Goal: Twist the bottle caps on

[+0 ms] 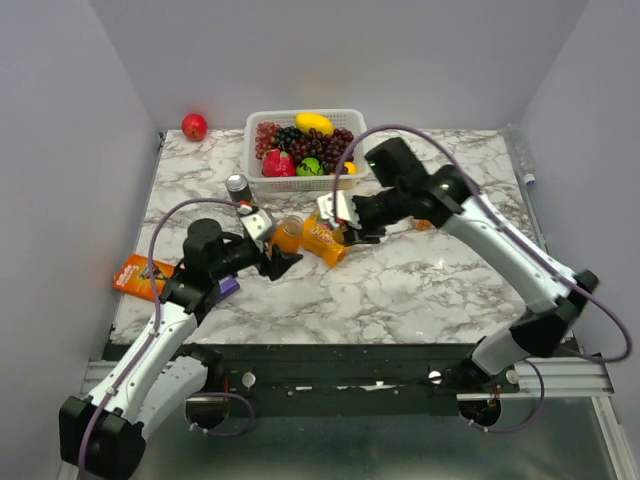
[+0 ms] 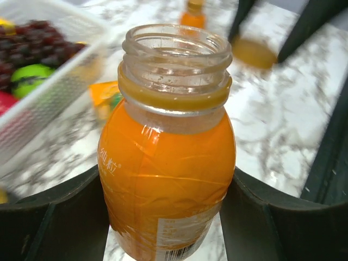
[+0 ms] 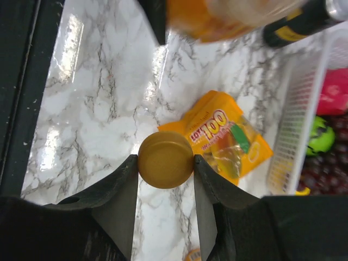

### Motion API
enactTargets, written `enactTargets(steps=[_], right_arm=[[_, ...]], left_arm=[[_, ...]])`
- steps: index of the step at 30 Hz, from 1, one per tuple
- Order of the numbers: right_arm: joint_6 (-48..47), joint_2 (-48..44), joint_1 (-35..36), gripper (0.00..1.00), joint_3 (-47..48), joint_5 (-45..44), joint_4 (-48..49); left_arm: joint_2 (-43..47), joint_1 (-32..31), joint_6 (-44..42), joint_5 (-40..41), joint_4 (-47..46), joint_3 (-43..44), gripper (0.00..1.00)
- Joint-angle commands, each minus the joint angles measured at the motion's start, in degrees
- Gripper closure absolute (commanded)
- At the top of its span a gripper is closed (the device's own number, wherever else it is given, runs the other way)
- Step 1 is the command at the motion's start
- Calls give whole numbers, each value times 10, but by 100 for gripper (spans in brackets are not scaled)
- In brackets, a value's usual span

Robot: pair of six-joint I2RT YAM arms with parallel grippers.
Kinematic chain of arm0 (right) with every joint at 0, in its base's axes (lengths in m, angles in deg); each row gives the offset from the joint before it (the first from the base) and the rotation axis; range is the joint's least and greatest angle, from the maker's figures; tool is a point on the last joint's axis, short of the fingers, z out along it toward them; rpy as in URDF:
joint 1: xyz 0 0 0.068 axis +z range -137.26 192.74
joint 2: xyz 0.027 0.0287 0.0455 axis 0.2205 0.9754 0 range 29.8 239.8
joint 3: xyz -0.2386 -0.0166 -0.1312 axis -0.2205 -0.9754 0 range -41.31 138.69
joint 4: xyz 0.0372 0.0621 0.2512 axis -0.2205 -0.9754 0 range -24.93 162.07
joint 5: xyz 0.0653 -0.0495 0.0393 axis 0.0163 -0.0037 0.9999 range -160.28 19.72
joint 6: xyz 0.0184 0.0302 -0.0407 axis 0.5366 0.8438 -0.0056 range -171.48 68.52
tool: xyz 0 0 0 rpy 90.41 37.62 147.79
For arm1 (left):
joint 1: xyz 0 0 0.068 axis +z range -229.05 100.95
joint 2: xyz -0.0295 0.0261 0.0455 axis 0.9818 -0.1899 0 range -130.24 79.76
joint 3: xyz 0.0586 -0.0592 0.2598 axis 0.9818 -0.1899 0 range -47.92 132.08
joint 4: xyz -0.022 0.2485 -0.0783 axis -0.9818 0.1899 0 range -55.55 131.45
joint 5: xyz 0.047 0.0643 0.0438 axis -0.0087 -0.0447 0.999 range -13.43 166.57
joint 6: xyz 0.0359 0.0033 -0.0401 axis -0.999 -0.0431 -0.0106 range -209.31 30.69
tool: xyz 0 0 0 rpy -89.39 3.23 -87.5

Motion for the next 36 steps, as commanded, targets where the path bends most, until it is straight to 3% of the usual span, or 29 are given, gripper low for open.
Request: enactTargets(steps=[1, 5, 12, 21, 36], right_arm=[[23, -82, -6, 69, -16, 37, -97], [10, -121, -6, 69, 4, 29, -136], [-1, -113, 29, 69, 11, -2, -150], [16, -102, 87, 69, -8, -52, -89], [8, -79, 102, 69, -26, -111, -38]], left_arm=[[-16, -104, -59, 20, -86, -49, 100], [-37, -208, -90, 75, -165, -90, 100], [-91, -276, -60, 93, -283, -121, 100], [-109, -293, -33, 116, -327, -123, 100], [-94, -292, -38, 125, -316, -122, 100]])
